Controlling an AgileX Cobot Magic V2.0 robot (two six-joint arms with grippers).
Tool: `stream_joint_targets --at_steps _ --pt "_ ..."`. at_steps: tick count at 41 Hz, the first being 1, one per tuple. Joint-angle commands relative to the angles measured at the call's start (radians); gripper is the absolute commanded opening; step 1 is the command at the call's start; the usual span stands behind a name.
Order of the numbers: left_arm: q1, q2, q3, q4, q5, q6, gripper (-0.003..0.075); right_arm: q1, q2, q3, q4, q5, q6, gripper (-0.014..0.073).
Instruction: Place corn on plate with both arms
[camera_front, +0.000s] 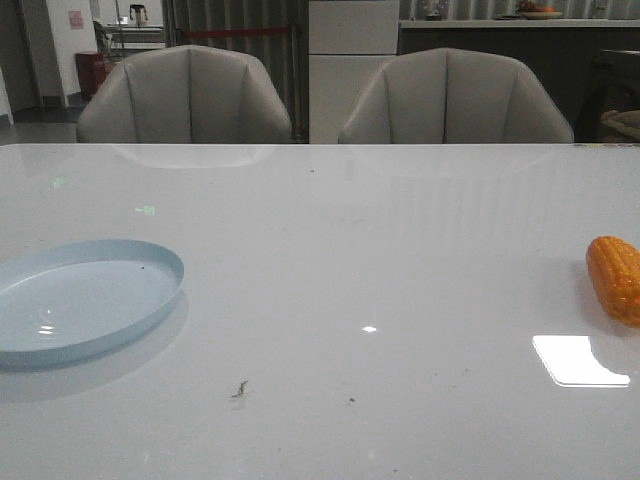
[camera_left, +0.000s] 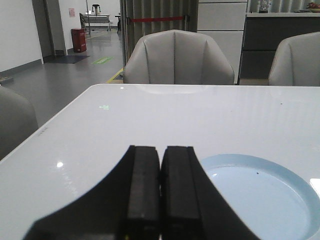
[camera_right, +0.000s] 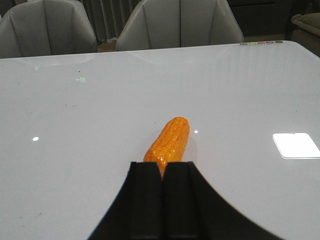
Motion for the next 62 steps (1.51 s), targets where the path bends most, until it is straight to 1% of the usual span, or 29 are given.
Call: stream_joint_targets --at_steps 1,8,16,19,27,33,37,42,48,55,62 --pt "-0.003 -0.019 0.038 -0.01 -0.103 -0.003 0.0094 0.001 -0.025 -0.021 -0.009 -0.096 -0.001 0.0025" --pt "-0.003 -0.019 0.036 -0.01 -0.18 -0.003 0.0094 0.001 -0.025 -0.021 -0.009 -0.102 -0.001 0.0025" --pt "-0.003 -0.019 0.023 -0.018 -0.26 -0.003 0.0094 0.001 -0.025 -0.031 0.022 -0.236 -0.001 0.0025" --pt "-0.003 -0.019 0.002 -0.009 -0.279 -0.003 0.0094 0.001 -0.025 -0.061 0.022 -0.238 -0.001 0.0025" --pt "-0.003 -0.015 -0.151 0.135 -0.272 -0.003 0.0094 0.001 -0.025 -0.192 0.022 -0.207 -0.001 0.0025" --pt "-0.003 0.033 -0.314 0.225 -0.158 -0.003 0.0094 0.001 -0.003 -0.315 0.022 -0.09 -0.005 0.0025" --pt "-0.003 0.125 -0.439 0.247 -0.089 -0.003 0.0094 0.001 0.057 -0.399 0.022 -0.016 -0.008 0.0025" --pt "-0.003 0.284 -0.535 0.22 -0.043 -0.003 0.0094 0.001 0.18 -0.455 0.021 0.007 -0.05 0.0025" --pt "-0.003 0.462 -0.539 0.049 -0.043 -0.003 0.0094 0.001 0.322 -0.455 0.021 0.007 -0.05 0.0025" --pt "-0.003 0.675 -0.539 0.056 -0.053 -0.003 0.0094 0.001 0.41 -0.455 0.021 0.007 -0.05 0.0025" --pt "-0.003 0.89 -0.539 0.054 -0.051 -0.003 0.0094 0.001 0.451 -0.455 0.021 0.007 -0.05 0.0025"
